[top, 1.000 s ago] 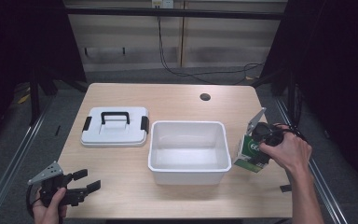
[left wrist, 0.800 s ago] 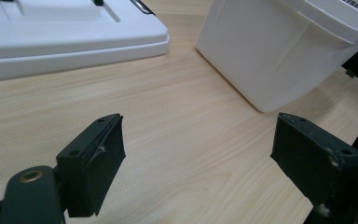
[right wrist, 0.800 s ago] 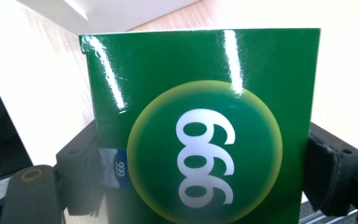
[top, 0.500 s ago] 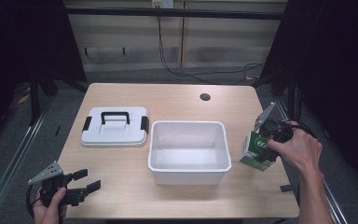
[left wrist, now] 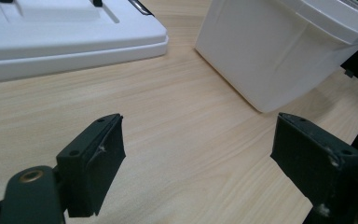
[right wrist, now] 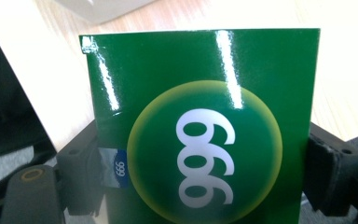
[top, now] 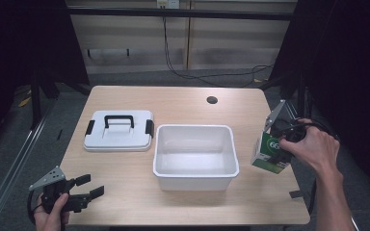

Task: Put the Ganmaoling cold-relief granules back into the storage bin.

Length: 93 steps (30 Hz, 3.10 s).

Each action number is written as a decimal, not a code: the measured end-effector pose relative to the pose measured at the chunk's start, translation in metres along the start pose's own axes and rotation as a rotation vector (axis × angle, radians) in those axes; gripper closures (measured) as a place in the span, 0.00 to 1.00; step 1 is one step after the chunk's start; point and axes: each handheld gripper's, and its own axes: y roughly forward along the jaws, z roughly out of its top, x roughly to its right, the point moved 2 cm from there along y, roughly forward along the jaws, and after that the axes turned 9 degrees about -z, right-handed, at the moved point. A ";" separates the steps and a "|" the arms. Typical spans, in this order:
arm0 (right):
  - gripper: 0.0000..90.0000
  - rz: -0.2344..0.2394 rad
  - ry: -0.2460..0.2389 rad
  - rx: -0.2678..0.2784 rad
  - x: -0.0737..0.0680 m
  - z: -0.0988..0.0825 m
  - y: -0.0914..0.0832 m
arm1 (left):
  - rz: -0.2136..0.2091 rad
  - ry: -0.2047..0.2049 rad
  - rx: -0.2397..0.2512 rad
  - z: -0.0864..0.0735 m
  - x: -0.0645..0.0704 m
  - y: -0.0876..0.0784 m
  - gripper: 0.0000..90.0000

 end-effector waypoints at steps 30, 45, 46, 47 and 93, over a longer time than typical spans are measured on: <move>0.18 0.004 -0.083 0.059 0.004 0.022 -0.060 | 0.002 -0.002 0.000 0.000 0.000 0.000 0.19; 0.18 0.014 -0.144 0.091 0.001 0.058 -0.069 | 0.000 -0.005 -0.003 0.001 -0.001 0.003 0.19; 0.18 0.015 -0.160 0.096 0.001 0.066 -0.069 | -0.001 -0.002 -0.002 0.001 -0.001 0.002 0.19; 0.18 0.015 -0.160 0.096 0.001 0.066 -0.069 | 0.003 -0.003 0.000 0.001 -0.001 0.002 0.19; 0.18 0.073 -0.317 0.056 -0.027 0.151 -0.026 | -0.006 0.006 -0.006 0.001 0.000 0.003 0.19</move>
